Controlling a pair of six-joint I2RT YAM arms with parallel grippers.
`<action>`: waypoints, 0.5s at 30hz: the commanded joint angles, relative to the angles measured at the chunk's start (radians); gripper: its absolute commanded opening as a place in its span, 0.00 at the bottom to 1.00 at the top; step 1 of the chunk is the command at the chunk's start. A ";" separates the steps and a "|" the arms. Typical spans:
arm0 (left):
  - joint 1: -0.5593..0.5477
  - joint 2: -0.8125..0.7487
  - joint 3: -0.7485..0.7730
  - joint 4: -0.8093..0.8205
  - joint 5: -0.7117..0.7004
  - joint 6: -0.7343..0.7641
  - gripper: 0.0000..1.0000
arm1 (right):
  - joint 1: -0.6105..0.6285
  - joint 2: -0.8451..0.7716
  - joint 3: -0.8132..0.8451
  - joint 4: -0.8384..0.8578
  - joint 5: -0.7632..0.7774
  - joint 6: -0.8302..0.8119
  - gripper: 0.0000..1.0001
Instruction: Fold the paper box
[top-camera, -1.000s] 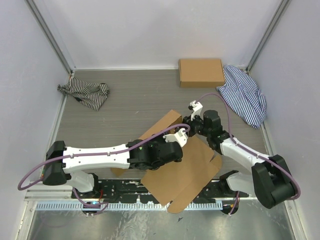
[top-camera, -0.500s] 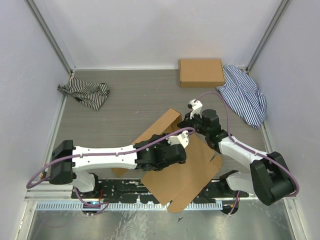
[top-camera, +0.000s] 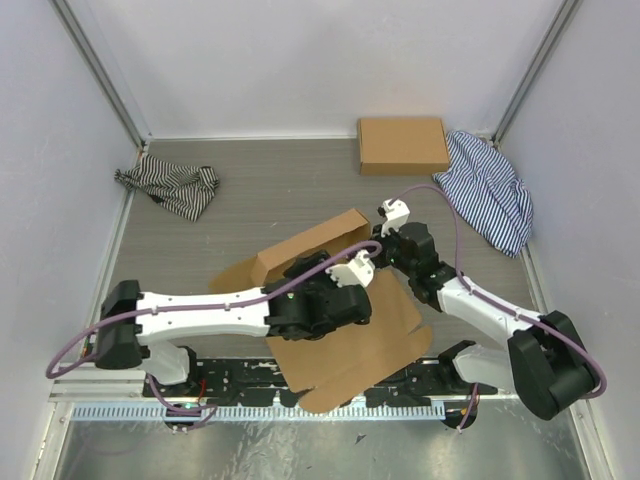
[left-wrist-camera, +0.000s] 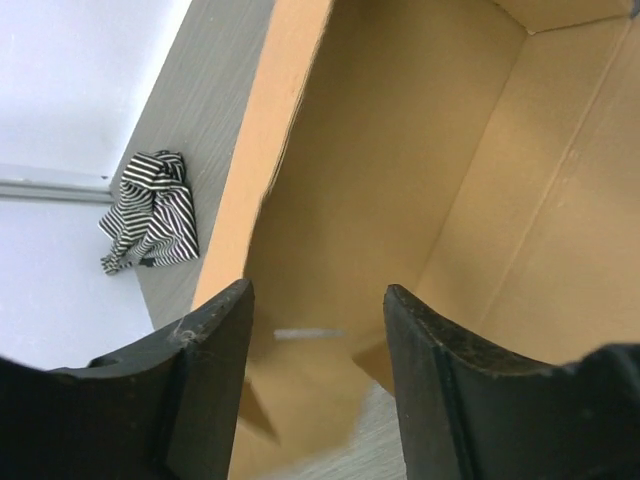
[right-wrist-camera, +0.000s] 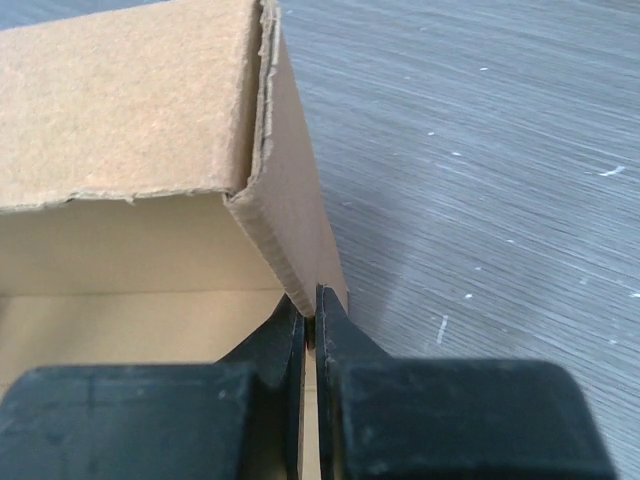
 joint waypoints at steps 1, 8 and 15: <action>-0.002 -0.185 -0.025 0.048 -0.064 -0.092 0.65 | 0.000 -0.051 0.036 0.008 0.145 0.010 0.01; 0.034 -0.585 -0.255 0.312 -0.095 -0.081 0.68 | 0.002 -0.102 0.028 -0.044 0.245 0.059 0.01; 0.229 -0.644 -0.293 0.296 0.045 -0.153 0.69 | 0.003 -0.179 0.034 -0.168 0.259 0.096 0.01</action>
